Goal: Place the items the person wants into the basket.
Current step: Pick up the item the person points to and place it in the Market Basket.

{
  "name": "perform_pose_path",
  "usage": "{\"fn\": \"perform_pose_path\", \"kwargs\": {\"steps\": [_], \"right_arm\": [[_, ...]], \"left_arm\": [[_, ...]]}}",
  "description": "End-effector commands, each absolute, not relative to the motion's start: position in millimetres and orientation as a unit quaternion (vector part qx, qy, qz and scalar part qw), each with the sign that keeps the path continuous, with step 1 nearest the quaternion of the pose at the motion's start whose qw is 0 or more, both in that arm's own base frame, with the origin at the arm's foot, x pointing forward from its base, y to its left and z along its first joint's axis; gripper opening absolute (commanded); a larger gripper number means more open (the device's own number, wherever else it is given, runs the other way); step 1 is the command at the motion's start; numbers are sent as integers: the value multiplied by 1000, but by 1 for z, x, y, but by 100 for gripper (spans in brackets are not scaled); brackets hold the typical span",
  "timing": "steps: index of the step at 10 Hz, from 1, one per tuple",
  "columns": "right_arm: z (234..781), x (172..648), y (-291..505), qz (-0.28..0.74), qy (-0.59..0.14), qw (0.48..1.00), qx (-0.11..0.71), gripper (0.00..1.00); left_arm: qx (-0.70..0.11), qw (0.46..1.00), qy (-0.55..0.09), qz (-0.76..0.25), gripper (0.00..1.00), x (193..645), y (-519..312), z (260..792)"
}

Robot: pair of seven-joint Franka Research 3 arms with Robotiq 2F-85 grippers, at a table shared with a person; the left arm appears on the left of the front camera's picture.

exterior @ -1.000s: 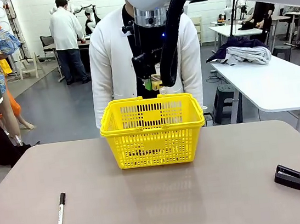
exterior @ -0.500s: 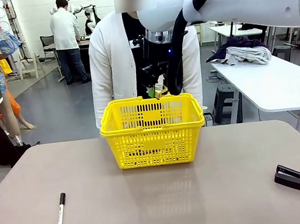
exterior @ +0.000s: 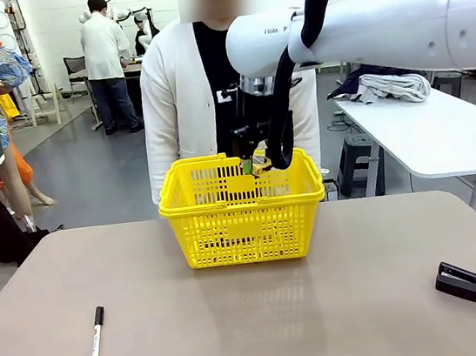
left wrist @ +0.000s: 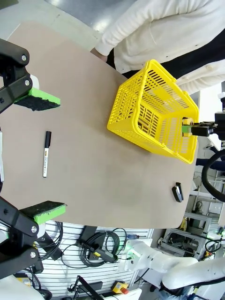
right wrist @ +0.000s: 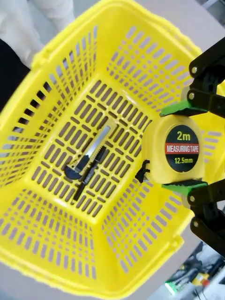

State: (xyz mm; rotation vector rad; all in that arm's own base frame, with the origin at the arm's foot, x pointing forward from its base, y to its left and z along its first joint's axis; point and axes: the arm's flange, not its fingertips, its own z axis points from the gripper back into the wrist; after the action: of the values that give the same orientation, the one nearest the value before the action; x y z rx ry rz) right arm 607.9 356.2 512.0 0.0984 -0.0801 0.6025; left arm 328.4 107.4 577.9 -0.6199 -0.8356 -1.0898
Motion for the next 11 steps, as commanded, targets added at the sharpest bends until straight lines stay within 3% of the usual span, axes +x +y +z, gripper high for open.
{"fn": "perform_pose_path", "kwargs": {"steps": [1,5,11], "right_arm": [[509,635,359,298,-42,952,61,63],[466,666,354,270,-1,960,71,63],[422,669,359,268,51,961,40,63]], "left_arm": [[-284,721,-388,-499,100,328,109,577],[-284,721,-388,-499,100,328,109,577],[-284,721,-388,-499,100,328,109,577]]}}
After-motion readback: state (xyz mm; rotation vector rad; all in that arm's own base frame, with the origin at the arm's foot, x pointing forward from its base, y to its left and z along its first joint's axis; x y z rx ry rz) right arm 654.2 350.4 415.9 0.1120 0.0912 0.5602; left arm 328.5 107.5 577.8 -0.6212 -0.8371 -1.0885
